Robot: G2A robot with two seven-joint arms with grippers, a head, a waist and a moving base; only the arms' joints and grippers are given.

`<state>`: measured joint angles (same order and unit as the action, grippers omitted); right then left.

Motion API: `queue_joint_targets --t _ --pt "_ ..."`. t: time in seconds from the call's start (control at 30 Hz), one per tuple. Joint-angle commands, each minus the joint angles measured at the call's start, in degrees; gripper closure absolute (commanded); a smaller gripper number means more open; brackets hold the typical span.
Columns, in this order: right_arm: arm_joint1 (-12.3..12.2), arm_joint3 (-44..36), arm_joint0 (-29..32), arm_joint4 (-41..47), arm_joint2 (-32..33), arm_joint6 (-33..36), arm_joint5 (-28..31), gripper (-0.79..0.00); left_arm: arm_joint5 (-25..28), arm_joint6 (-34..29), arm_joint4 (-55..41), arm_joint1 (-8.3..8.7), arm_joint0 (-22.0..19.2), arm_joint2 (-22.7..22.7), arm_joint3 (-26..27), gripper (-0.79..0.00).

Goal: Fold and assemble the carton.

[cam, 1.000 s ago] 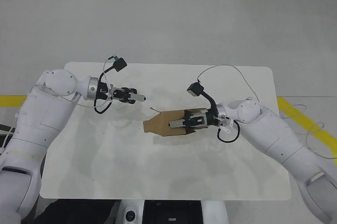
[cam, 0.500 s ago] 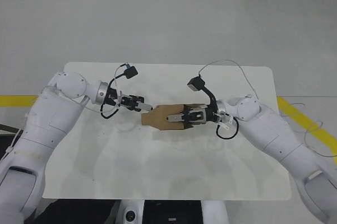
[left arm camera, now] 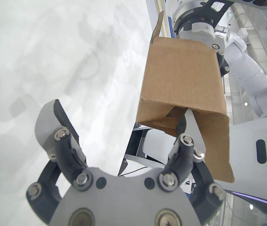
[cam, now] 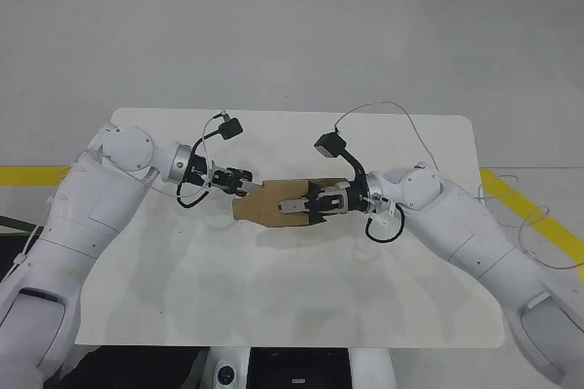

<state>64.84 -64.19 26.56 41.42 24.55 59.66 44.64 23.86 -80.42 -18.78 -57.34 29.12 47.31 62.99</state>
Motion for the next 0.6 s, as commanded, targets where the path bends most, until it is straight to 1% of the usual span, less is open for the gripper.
queue_joint_targets --t 0.0,0.3,0.57 --pt "0.1 0.4 -0.1 0.1 0.0 0.0 0.0 0.0 0.0 0.0 0.0 0.0 0.0 0.0 0.0 -0.785" --pt "-0.1 2.5 -0.3 -0.2 0.9 -0.5 0.5 0.0 0.1 0.1 -0.9 0.14 0.2 0.5 -0.3 -0.785" --pt "-0.8 5.0 0.3 -0.8 2.4 -1.0 1.0 0.0 0.6 0.6 -1.6 1.55 1.1 3.9 -0.6 -0.785"
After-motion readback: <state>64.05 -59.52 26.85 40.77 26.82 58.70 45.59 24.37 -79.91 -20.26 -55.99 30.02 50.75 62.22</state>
